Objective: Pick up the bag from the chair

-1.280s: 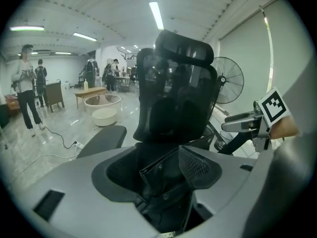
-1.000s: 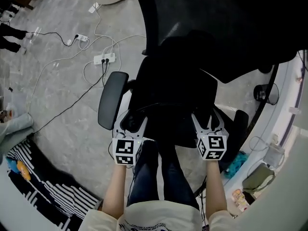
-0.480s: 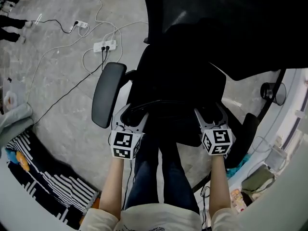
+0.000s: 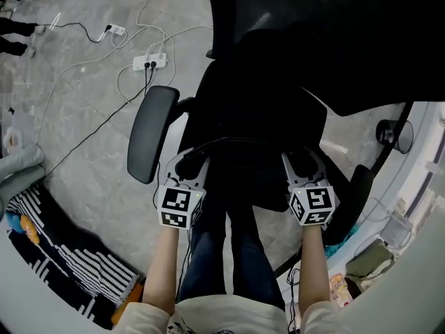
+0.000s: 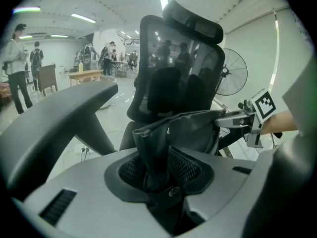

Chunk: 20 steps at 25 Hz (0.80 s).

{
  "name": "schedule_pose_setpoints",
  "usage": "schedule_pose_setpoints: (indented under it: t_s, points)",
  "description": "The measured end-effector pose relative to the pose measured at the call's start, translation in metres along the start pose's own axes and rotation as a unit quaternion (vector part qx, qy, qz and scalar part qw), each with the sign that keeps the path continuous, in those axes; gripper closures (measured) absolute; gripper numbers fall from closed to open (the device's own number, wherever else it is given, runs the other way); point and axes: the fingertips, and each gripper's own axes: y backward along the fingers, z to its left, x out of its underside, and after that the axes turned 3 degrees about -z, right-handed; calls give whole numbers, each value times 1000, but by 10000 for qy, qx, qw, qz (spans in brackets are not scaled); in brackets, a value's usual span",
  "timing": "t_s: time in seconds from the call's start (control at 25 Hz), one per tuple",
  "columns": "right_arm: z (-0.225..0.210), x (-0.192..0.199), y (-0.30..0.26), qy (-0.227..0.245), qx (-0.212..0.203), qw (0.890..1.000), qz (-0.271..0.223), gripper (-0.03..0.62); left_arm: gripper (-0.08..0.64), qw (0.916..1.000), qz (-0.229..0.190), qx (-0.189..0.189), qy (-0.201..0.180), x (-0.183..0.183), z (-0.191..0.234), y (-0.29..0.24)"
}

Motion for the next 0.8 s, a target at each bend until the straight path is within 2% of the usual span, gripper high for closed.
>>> schedule_pose_setpoints:
  t_s: [0.2,0.52,0.8]
  points:
    - [2,-2,4,23,146,9999,42,419,511,9999,73,65,-39,0,-8,7]
    - [13,-11,34,-94,287,9995,43,440,526,9997,163,173,-110,-6,-23,35]
    - [27,-59,77,-227,528,9975,-403,445,526,9991,-222,147,-315,-57,-30,74]
